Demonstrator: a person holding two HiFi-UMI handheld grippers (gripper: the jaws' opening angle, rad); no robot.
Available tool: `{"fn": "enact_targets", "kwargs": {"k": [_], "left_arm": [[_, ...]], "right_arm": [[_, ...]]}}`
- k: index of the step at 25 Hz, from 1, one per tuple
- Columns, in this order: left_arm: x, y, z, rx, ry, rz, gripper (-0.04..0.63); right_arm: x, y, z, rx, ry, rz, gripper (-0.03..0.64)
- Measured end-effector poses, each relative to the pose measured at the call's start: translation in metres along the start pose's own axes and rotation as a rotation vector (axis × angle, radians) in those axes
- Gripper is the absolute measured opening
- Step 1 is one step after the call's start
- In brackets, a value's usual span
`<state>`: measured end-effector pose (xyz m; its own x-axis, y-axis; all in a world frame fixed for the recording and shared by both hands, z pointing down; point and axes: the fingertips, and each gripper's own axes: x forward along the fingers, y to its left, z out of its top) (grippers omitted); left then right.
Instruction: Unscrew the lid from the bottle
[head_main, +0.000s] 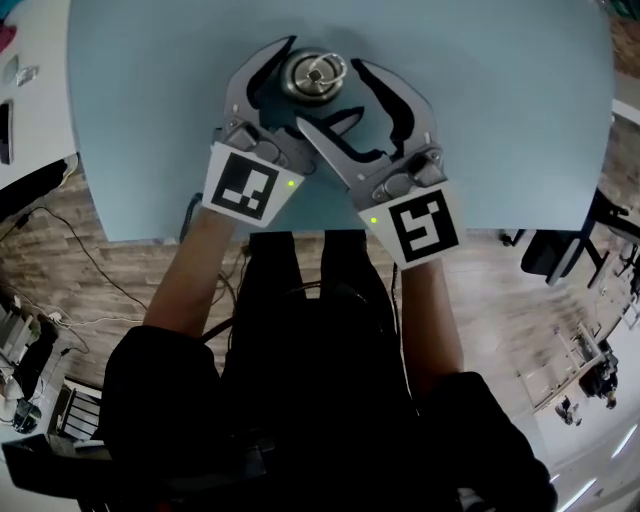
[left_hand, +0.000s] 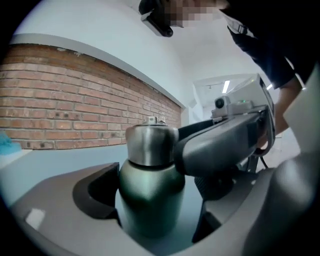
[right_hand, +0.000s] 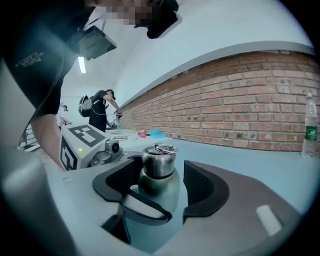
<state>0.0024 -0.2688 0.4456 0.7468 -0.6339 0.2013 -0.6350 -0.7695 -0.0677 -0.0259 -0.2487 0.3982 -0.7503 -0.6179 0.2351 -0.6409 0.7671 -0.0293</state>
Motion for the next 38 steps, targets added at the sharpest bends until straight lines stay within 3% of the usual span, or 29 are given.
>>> {"fn": "enact_targets", "kwargs": {"k": [8,16,21,28,38], "left_arm": [[0.003,0.008,0.005,-0.110,-0.066,0.127,0.445],[0.006,0.013,0.001,-0.039,-0.018,0.123,0.422],[0.006,0.017,0.000,-0.023,-0.001,0.143,0.371],[0.005,0.012,0.000,-0.014,-0.006,0.094,0.374],[0.005,0.006,-0.002,0.027,0.003,-0.059,0.376]], "right_arm": [[0.012,0.001,0.000,-0.018,0.019,-0.084,0.304],[0.022,0.003,-0.001,-0.109,0.083,-0.074,0.300],[0.024,0.001,0.001,-0.080,0.069,-0.065,0.264],[0.019,0.005,-0.002,-0.096,0.066,0.044,0.256],[0.020,0.007,0.000,-0.108,0.053,0.182,0.255]]}}
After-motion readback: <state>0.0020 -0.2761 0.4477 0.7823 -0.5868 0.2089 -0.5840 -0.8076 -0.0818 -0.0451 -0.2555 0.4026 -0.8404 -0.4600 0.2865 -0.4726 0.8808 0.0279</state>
